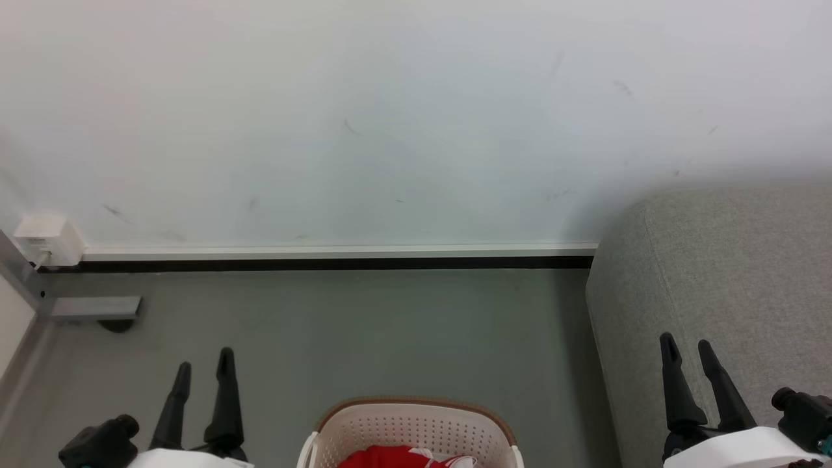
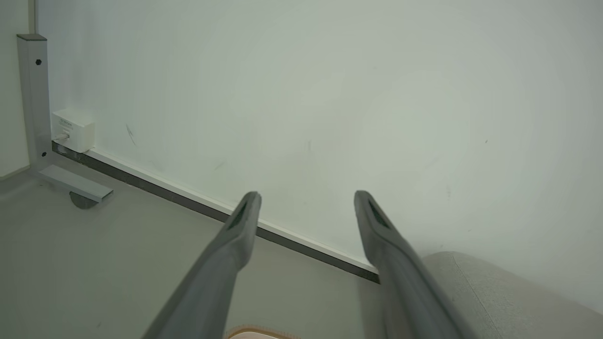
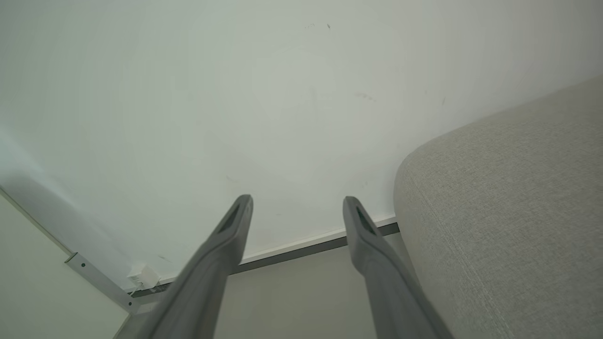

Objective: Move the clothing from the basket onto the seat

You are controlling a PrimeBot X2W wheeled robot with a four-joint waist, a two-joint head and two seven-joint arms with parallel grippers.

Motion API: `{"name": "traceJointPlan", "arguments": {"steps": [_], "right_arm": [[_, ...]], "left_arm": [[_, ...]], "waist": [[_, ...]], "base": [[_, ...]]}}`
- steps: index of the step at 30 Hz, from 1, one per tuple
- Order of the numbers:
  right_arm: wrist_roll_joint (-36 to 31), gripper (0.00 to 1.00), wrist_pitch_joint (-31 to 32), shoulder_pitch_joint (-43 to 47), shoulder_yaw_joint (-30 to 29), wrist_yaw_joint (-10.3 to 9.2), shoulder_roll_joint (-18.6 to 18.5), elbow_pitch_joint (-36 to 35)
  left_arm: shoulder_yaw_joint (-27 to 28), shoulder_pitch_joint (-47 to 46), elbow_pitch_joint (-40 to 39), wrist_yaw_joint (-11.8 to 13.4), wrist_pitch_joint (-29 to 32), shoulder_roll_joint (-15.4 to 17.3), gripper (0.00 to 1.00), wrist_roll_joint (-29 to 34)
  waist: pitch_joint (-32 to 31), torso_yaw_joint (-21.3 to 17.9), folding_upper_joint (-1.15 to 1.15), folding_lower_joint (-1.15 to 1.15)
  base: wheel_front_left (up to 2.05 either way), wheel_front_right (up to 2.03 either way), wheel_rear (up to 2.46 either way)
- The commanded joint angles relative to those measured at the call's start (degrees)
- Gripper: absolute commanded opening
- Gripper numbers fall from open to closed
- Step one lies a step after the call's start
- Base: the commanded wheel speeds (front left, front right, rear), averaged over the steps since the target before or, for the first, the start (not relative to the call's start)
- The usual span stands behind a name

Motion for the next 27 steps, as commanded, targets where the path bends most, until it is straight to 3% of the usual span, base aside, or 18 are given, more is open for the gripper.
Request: {"name": "traceJointPlan", "arguments": {"steps": [1,27], "right_arm": [[-2.03,1.00,-0.76,-1.46,0.05,0.27,-0.35,0.22],[-14.23,1.00,-4.05,-1.39,0.59,0.31,0.41,0.93]], "left_arm": [[-0.11,0.26,-0.58,0.24,-0.86,0.47,1.00,2.57],[-0.80,0.70,-1.16,1.19,-4.04,0.59,1.00,15.78]], "waist": [[-0.03,0.04,0.00,0.00],[-0.39,0.05,0.00,0.00]], "base": [[0.00,0.00,0.00],[0.00,0.00,0.00]]}}
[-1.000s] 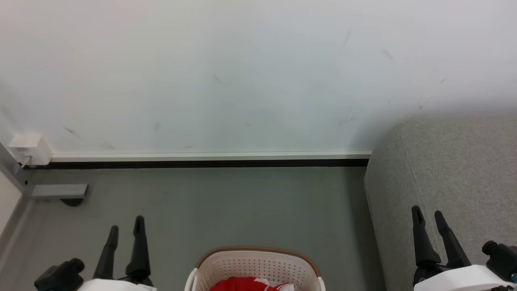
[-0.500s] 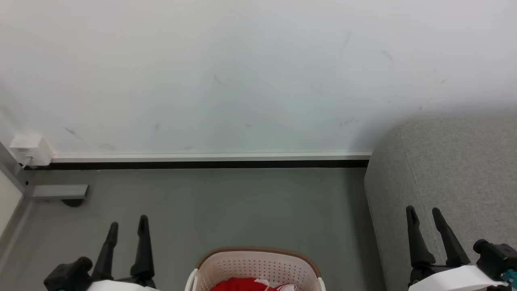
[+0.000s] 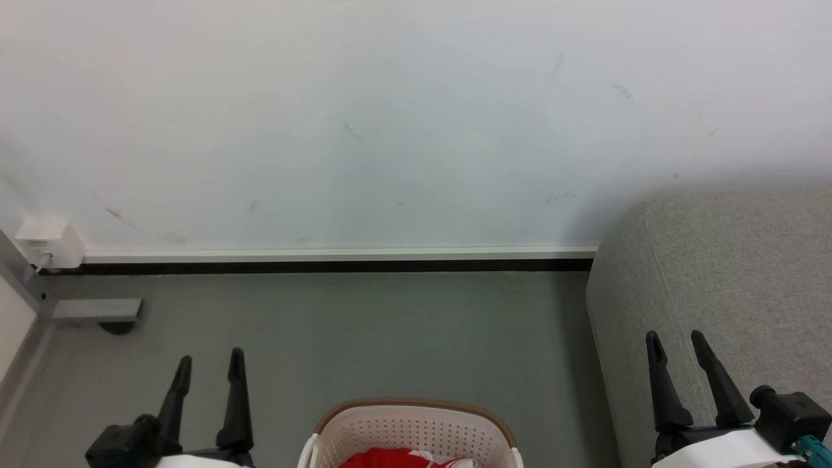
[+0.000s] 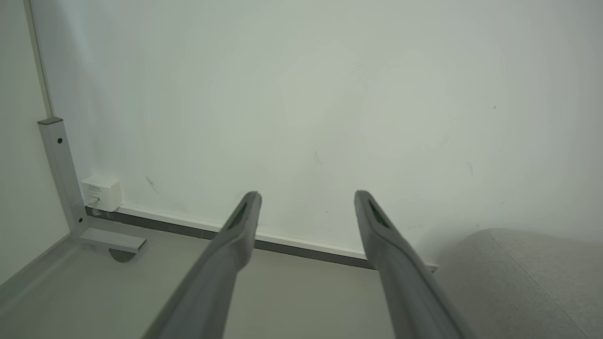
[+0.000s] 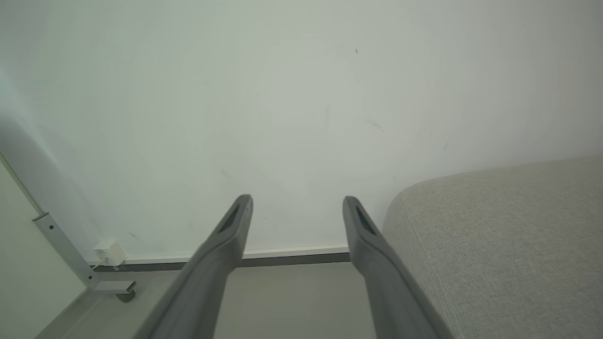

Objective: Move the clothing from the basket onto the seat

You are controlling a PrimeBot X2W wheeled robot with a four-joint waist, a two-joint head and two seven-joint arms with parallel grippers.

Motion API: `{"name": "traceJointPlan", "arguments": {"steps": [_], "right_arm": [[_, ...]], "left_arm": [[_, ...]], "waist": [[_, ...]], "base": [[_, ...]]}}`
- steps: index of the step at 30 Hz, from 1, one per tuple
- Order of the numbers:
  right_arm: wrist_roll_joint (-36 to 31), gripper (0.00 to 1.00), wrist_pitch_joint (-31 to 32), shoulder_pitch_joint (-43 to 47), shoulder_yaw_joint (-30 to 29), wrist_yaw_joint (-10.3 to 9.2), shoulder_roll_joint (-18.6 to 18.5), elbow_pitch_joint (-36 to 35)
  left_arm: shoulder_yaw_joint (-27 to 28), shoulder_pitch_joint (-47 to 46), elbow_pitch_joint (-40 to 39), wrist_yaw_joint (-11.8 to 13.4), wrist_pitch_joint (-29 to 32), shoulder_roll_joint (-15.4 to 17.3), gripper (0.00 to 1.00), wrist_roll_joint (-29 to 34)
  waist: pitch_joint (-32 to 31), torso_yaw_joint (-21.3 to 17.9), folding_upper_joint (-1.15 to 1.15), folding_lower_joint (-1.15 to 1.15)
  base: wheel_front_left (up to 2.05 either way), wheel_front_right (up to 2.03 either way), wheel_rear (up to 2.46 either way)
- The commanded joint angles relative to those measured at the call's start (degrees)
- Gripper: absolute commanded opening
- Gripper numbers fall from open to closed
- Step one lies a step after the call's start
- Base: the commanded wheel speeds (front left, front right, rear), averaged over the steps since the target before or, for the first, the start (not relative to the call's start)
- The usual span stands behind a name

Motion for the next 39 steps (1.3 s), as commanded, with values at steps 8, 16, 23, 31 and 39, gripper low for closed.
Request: {"name": "traceJointPlan", "arguments": {"steps": [8,16,23,31,39], "right_arm": [[-3.74,1.00,-1.29,-0.86,0.53,0.30,0.17,0.24],[-6.10,1.00,-2.18,-1.09,0.92,0.26,0.19,0.31],[-7.38,1.00,-2.55,-1.04,0.88,0.26,0.22,0.35],[-6.76,1.00,-2.48,-0.80,0.48,0.26,0.39,0.13],[-6.50,1.00,-2.48,-0.71,0.33,0.26,0.47,0.34]], "left_arm": [[0.04,0.21,-0.40,0.54,-1.36,0.48,1.00,4.35],[-0.33,0.53,-0.85,1.00,-2.16,0.49,1.00,7.23],[-0.50,0.59,-0.96,1.31,-2.48,0.51,1.00,8.82],[-0.43,0.87,-0.94,1.41,-2.47,0.50,1.00,7.97],[-0.45,0.83,-0.81,1.34,-2.47,0.50,1.00,7.46]], "waist": [[-0.10,0.00,0.00,0.00],[-0.11,-0.04,0.00,0.00],[-0.13,0.03,0.00,0.00],[-0.10,0.05,0.00,0.00],[-0.10,-0.03,0.00,0.00]], "base": [[0.00,0.00,0.00],[0.00,0.00,0.00],[0.00,0.00,0.00],[0.00,0.00,0.00],[0.00,0.00,0.00]]}}
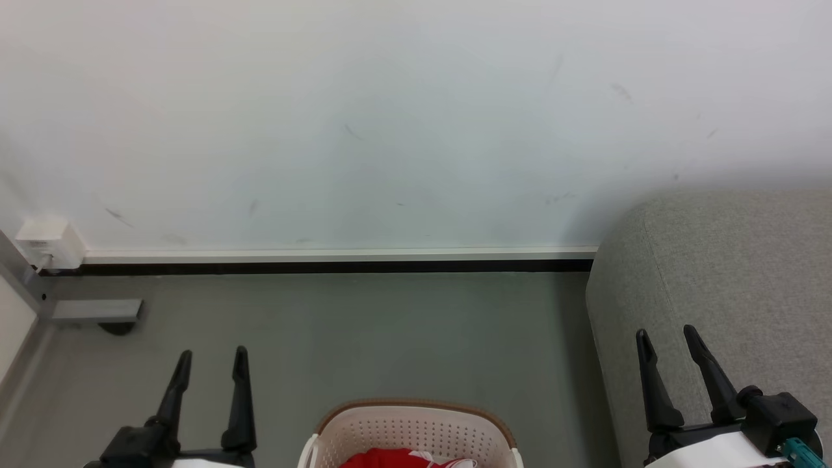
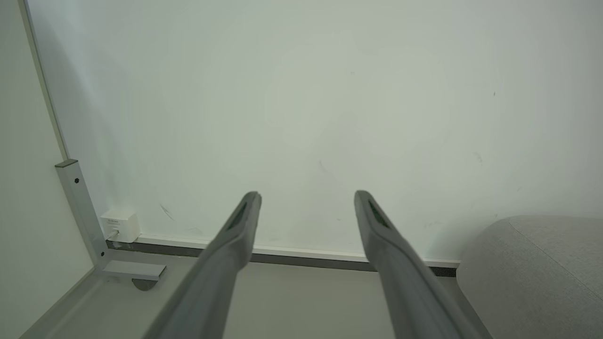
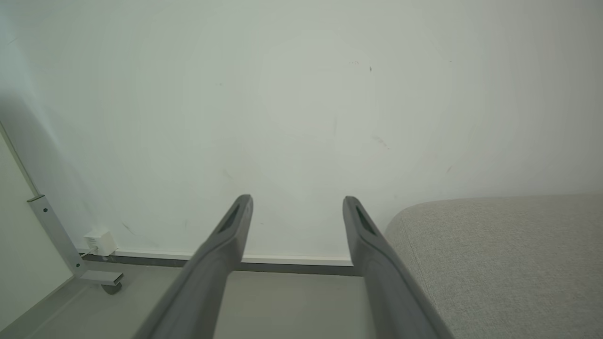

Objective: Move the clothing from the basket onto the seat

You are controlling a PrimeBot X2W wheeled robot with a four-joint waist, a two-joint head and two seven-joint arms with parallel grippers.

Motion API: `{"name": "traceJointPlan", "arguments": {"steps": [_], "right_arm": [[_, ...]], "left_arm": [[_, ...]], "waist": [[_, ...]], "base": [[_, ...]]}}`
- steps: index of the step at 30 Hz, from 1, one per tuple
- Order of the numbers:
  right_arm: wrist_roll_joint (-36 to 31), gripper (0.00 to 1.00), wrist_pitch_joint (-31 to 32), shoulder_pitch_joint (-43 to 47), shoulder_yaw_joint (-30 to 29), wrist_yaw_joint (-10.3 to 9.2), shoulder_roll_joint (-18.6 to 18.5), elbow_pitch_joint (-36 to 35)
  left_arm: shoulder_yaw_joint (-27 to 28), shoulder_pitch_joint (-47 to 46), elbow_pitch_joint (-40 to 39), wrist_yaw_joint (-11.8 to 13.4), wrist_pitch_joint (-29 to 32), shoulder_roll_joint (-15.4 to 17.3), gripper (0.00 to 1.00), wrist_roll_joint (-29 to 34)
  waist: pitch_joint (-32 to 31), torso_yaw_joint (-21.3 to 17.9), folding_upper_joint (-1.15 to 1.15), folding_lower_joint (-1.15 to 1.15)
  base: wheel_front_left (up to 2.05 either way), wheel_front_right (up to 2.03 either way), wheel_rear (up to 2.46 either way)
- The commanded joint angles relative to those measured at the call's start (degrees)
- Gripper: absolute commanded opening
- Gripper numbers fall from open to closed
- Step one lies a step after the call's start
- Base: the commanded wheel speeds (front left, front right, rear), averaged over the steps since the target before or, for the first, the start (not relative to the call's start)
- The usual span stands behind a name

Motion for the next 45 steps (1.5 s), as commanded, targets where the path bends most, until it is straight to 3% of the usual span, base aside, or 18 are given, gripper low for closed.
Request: {"name": "traceJointPlan", "arguments": {"steps": [1,26,45], "right_arm": [[0.37,1.00,-0.01,-0.30,-0.05,0.19,-0.02,0.26],[0.13,1.00,-0.01,-1.13,0.33,0.18,-0.37,-0.19],[0.50,1.00,0.01,-6.58,-1.26,0.18,-1.86,-3.99]], "left_arm": [[0.11,0.56,-0.06,-0.12,-0.02,0.38,1.00,-0.21],[-0.31,-0.36,0.60,0.08,-0.02,0.37,1.00,-0.46],[-2.51,-8.39,3.53,-1.26,-0.01,0.36,1.00,-1.69]], "waist": [[0.00,-0.05,0.00,0.00],[2.26,-2.41,0.00,0.00],[13.83,-6.87,0.00,0.00]], "base": [[0.00,0.00,0.00],[0.00,0.00,0.00],[0.00,0.00,0.00]]}}
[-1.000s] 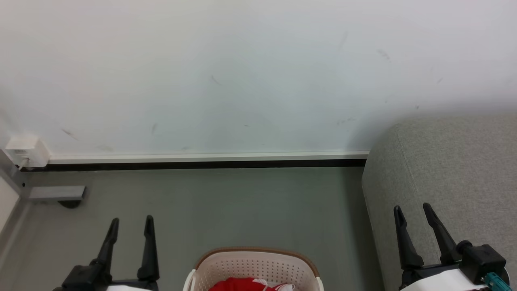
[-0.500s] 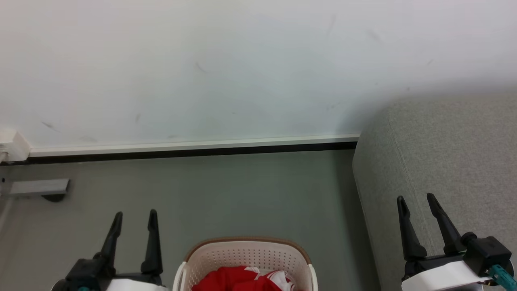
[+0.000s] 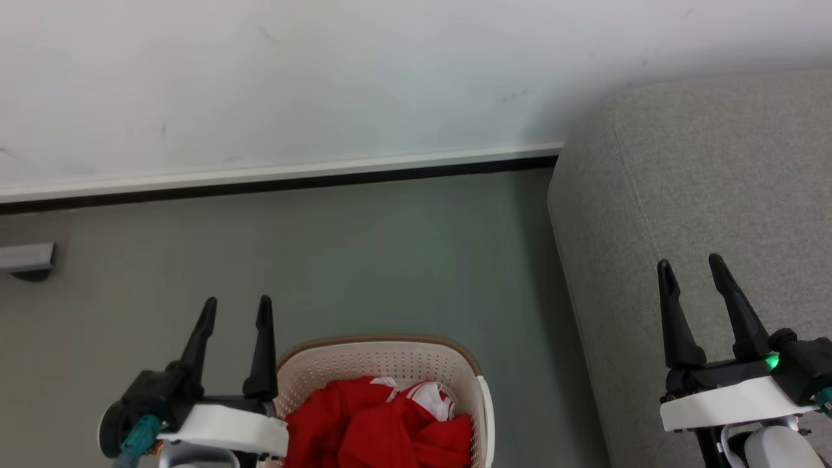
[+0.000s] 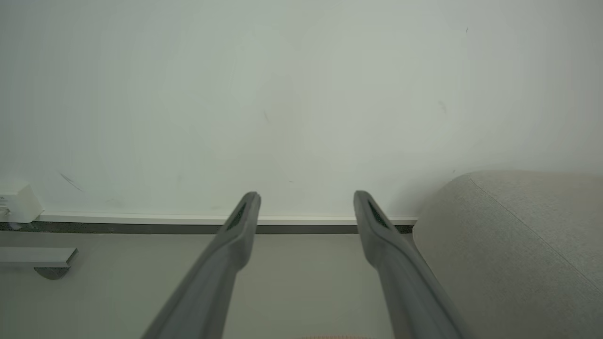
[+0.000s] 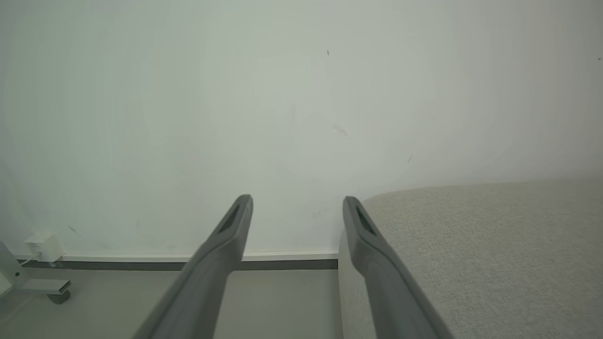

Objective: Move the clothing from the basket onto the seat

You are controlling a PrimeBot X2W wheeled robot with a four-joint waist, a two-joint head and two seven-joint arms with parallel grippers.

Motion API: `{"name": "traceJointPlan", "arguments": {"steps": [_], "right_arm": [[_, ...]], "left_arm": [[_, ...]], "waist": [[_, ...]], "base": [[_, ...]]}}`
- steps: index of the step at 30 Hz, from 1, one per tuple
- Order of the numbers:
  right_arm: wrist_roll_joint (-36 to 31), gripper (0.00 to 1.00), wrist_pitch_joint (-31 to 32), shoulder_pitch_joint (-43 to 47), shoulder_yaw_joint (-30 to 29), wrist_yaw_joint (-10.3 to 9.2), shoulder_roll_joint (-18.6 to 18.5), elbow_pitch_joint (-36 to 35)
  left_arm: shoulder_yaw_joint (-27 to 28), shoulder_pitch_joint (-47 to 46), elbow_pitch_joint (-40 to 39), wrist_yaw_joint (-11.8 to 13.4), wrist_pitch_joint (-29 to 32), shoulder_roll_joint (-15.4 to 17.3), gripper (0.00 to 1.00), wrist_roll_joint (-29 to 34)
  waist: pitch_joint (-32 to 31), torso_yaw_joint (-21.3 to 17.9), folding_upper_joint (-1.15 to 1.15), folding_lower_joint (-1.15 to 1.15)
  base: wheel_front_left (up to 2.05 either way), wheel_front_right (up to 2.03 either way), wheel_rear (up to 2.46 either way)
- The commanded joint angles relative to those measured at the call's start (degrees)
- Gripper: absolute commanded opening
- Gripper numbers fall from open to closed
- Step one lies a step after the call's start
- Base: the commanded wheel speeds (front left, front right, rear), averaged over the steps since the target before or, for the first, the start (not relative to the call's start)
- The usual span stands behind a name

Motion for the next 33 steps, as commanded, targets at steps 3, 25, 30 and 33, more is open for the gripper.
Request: {"name": "traceJointPlan", "arguments": {"steps": [3,25,30,33], "right_arm": [[0.40,1.00,0.03,-1.80,-0.64,0.17,-0.61,-0.90],[1.38,1.00,0.04,-9.26,-5.80,0.17,0.99,-9.13],[1.34,1.00,0.04,-10.85,-6.10,0.17,1.49,-10.95],[1.17,1.00,0.04,-11.51,-6.25,0.16,1.59,-11.75]], "left_arm": [[-0.43,-2.63,2.37,-0.50,-0.02,0.35,1.00,-0.74],[-8.44,-23.75,42.25,-6.30,0.38,2.82,1.00,-4.74],[-14.23,-28.15,46.98,-6.33,2.15,2.95,1.00,-8.79],[-18.27,-30.26,48.79,-6.24,4.99,3.98,1.00,-11.94]], "waist": [[4.42,-1.72,0.00,-0.01],[20.78,-8.11,0.00,-0.01],[24.46,-9.66,0.00,-0.01],[26.46,-10.46,0.00,-0.01]], "base": [[0.00,0.00,0.00],[0.00,0.00,0.00],[0.00,0.00,0.00],[0.00,0.00,0.00]]}}
